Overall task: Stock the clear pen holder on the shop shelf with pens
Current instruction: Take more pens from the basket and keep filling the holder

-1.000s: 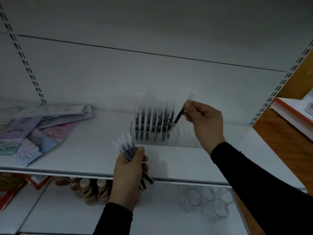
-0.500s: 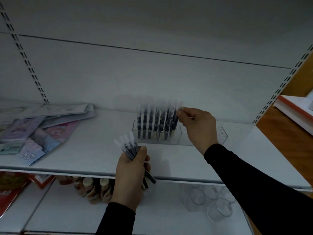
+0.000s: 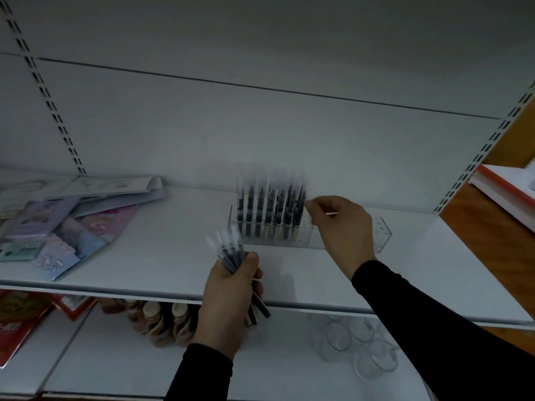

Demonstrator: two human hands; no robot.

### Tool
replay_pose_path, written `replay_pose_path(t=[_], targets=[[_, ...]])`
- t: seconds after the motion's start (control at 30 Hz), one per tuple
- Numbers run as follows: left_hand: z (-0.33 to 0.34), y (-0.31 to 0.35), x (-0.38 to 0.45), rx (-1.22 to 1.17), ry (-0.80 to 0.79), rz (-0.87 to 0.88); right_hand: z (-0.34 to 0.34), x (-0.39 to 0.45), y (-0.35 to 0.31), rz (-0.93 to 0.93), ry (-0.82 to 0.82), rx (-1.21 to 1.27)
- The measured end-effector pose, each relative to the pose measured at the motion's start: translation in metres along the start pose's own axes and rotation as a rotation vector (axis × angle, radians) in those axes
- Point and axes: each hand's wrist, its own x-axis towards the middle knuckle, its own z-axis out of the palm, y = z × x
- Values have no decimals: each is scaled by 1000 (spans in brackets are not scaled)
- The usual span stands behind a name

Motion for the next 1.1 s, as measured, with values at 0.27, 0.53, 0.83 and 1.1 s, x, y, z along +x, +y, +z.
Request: replay_pose_path(t=[0.27,0.53,0.83,1.1], targets=[[6,-1,-5,34,-114,-33,11,-28,-6,103,-380,167],[12,7,-17,20,-275,-80,14,-36,-8,224,-691,204],[12,-2,-5,-52,-102,-101,1,-26,-3,285,-477,393],[10,-2,-2,-190,-17,-131,-28,0,-7,129,-32,534]])
